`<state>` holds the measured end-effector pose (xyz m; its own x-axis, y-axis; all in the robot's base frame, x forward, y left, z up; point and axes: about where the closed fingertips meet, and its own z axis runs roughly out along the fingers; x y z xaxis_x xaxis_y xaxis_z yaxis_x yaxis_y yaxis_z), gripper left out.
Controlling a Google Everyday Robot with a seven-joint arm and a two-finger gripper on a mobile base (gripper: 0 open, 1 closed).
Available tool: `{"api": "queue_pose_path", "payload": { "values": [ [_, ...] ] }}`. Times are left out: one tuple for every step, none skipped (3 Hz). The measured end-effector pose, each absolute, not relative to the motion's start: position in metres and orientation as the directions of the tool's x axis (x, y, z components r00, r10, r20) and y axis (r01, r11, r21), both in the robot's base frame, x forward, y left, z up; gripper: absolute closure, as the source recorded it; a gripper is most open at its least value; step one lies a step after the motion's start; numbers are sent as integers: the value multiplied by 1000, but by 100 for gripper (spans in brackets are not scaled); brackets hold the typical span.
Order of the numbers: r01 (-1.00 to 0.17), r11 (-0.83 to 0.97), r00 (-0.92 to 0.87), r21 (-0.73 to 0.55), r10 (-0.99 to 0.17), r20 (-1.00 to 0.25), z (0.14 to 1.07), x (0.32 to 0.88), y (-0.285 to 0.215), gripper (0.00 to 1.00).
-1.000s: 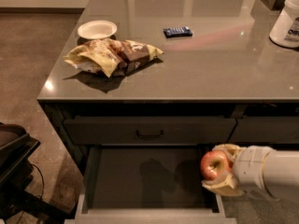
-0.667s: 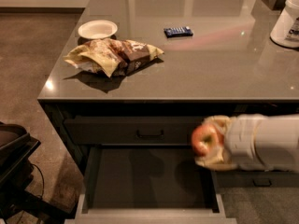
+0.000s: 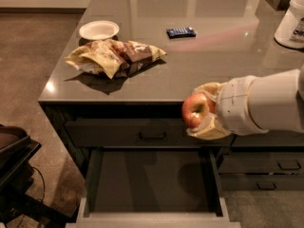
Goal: Pick apple from middle drawer and place on counter
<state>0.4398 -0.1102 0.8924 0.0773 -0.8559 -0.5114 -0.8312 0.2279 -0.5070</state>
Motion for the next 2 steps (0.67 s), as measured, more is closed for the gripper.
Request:
{"api": "queue_pose_path", "payload": {
  "values": [
    [-834, 231, 70, -501, -856, -512, 889, 438, -111, 100],
    [-812, 222, 96, -539, -861, -500, 904, 465, -118, 100]
  ]
}}
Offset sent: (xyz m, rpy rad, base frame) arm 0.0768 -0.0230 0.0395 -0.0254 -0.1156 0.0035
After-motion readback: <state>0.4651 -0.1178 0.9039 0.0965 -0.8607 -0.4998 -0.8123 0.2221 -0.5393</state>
